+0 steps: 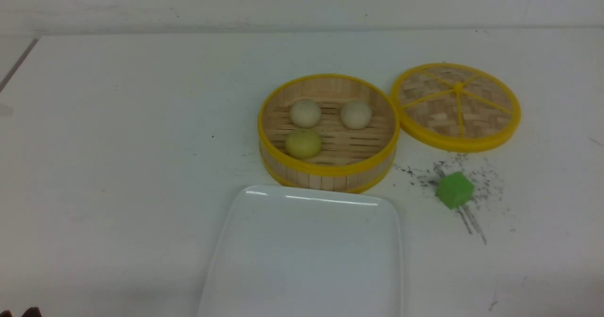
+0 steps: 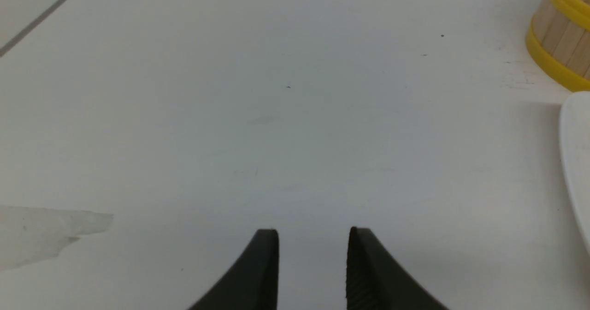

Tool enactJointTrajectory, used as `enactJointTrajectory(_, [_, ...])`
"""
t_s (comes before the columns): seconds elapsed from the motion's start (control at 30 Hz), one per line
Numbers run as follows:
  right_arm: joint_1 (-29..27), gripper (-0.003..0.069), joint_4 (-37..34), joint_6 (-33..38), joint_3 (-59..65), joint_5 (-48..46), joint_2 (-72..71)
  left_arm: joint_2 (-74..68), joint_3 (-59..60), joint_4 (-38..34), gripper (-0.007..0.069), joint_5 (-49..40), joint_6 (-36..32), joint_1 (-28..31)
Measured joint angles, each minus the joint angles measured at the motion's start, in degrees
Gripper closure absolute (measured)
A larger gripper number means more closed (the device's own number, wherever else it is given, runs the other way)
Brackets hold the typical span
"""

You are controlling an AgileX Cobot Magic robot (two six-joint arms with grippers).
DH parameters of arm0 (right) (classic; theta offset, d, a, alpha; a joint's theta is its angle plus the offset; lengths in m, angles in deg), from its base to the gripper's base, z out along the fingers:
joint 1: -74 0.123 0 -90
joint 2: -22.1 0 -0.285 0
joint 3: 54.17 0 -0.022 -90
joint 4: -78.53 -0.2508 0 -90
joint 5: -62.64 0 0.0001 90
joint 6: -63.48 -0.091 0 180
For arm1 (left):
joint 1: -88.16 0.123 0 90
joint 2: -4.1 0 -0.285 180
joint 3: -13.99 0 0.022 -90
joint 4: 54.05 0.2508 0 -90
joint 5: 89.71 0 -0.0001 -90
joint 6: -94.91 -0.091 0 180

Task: Put the steamed buns into the plate on the white tablecloth.
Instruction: 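Reach toward a bun in the bamboo steamer with the right gripper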

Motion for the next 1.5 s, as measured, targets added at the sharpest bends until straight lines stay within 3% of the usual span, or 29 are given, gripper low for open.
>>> enactJointTrajectory(0.33, [0.0, 0.0419, -2.25, -1.41, 0.0, 0.22, 0.0, 0.0, 0.0, -1.24, 0.0384, 0.0, 1.08, 0.0])
enactJointTrajectory(0.43, [0.0, 0.0419, -8.01, -5.66, 0.07, 1.07, 0.0, 0.0, 0.0, -7.12, 0.0384, 0.77, 5.32, 0.0])
enactJointTrajectory(0.53, [0.0, 0.0419, -22.68, -15.54, 0.07, 2.3, 0.0, 0.0, 0.17, -24.92, 0.0384, 3.04, 20.49, 0.0])
enactJointTrajectory(0.57, [0.0, 0.0419, -22.68, -15.54, 0.07, 2.3, 0.0, 0.0, 0.17, -25.91, 0.0384, 3.19, 20.49, 0.0])
enactJointTrajectory(0.67, [0.0, 0.0419, -30.29, -19.84, 0.07, 2.42, 0.0, 0.0, 0.17, -39.28, 0.0384, 5.23, 31.79, 0.0])
enactJointTrajectory(0.87, [0.0, 0.0419, -35.18, -20.99, 0.07, 2.58, 0.0, 0.0, 0.17, -45.05, 0.0384, 7.3, 35.61, 0.0])
enactJointTrajectory(0.97, [0.0, 0.0419, -37.51, -20.27, -1.68, 1.99, 0.0, 0.0, 0.17, -45.5, 0.0393, 11.45, 35.16, 0.0])
enactJointTrajectory(1.13, [0.0, 0.0467, -34.7, -9.7, -13.82, 2.67, 2.21, 0.0, -7.18, -44.65, 0.0463, 13.02, 25.93, 0.0])
enactJointTrajectory(1.17, [0.0, 0.0533, -31.24, -3.35, -21.07, 1.21, 5.38, -0.55, -12.01, -43.78, 0.0498, 11.47, 21.57, 0.0])
enactJointTrajectory(1.23, [0.0, 0.0589, -28.9, 0.42, -24.48, -1.12, 8.48, -2.3, -16.37, -43.08, 0.0524, 9.02, 16.93, 0.0])
enactJointTrajectory(1.27, [0.0, 0.0652, -26.29, 3.88, -29.83, -6.13, 13.88, -6.09, -21.04, -41.7, 0.056, 3.55, 11.78, 0.0])
enactJointTrajectory(1.3, [0.0, 0.0657, -26.02, 4.17, -30.33, -6.13, 13.88, -6.09, -21.55, -41.52, 0.0565, 2.69, 11.78, 0.0])
enactJointTrajectory(1.4, [0.0, 0.0672, -23.84, 6.37, -36.49, -20.02, 26.31, -17.43, -28.48, -38.53, 0.0622, -17.11, 4.17, 0.0])
enactJointTrajectory(1.43, [0.0, 0.0672, -23.84, 6.37, -36.65, -21.68, 27.75, -18.87, -28.71, -38.39, 0.0622, -18.19, 3.95, 0.0])
enactJointTrajectory(1.5, [0.0, 0.0672, -24.64, 6.63, -37.4, -30.77, 36.5, -27.83, -30.6, -36.87, 0.0622, -28.95, 2.22, 0.0])
